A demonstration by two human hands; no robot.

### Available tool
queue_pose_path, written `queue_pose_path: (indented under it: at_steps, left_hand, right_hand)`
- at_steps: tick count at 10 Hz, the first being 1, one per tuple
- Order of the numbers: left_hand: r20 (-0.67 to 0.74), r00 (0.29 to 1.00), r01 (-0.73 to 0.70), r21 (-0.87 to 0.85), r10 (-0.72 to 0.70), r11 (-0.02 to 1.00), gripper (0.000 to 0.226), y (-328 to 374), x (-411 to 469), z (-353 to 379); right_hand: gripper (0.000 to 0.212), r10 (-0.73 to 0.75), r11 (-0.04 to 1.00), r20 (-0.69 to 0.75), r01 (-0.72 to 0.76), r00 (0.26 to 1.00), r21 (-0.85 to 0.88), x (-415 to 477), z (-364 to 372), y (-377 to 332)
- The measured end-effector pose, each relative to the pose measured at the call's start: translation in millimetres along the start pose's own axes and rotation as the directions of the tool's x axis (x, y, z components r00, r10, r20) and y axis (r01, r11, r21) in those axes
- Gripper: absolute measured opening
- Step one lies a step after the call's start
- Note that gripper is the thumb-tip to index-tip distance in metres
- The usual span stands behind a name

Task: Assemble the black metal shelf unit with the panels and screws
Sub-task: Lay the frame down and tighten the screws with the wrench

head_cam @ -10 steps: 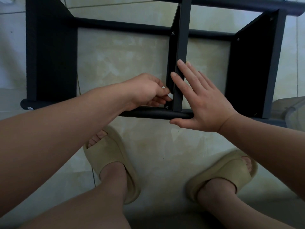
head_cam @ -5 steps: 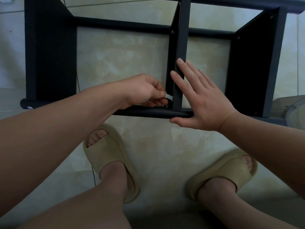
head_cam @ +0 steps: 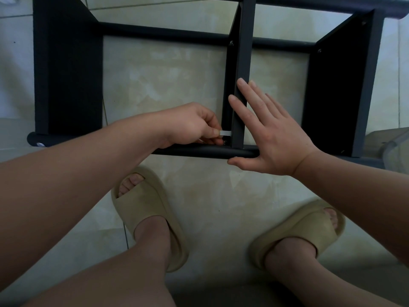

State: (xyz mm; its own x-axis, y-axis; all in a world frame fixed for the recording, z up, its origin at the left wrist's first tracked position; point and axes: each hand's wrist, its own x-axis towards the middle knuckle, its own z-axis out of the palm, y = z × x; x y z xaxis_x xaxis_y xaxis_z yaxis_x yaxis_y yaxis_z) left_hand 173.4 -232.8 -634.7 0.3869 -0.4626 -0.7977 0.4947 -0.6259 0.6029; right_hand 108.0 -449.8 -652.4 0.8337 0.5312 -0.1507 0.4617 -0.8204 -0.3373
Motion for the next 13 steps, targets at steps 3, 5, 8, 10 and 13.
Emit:
queue_pose_path:
  at_steps: [3,5,8,10,13]
  left_hand:
    - [-0.008,1.000,-0.006,0.163,0.008,0.987,0.010,-1.4,0.2,0.2]
    - [0.028,1.000,-0.019,0.199,0.013,0.980,0.015,-2.7,1.8,0.1]
    - [-0.148,0.960,-0.083,0.661,0.238,0.746,0.014,0.3,-10.3,4.2]
    - [-0.228,0.928,0.003,0.794,0.293,0.608,0.011,32.4,-45.3,-8.8]
    - [-0.067,0.906,-0.175,0.839,0.418,0.515,0.012,156.8,-59.2,52.1]
  right_hand:
    - [0.106,0.001,1.000,0.004,-0.001,1.000,-0.002,-0.6,-1.1,-0.3]
    - [0.107,0.005,1.000,0.008,-0.005,1.000,0.009,-0.5,-1.6,-0.4]
    - [0.111,0.052,0.998,0.056,-0.053,0.997,0.024,-3.3,-8.9,-2.3]
    - [0.100,0.251,0.956,0.299,-0.284,0.921,0.071,-11.3,-41.8,-16.1]
    - [0.071,0.482,0.876,0.277,-0.462,0.831,-0.137,-125.9,-137.7,48.6]
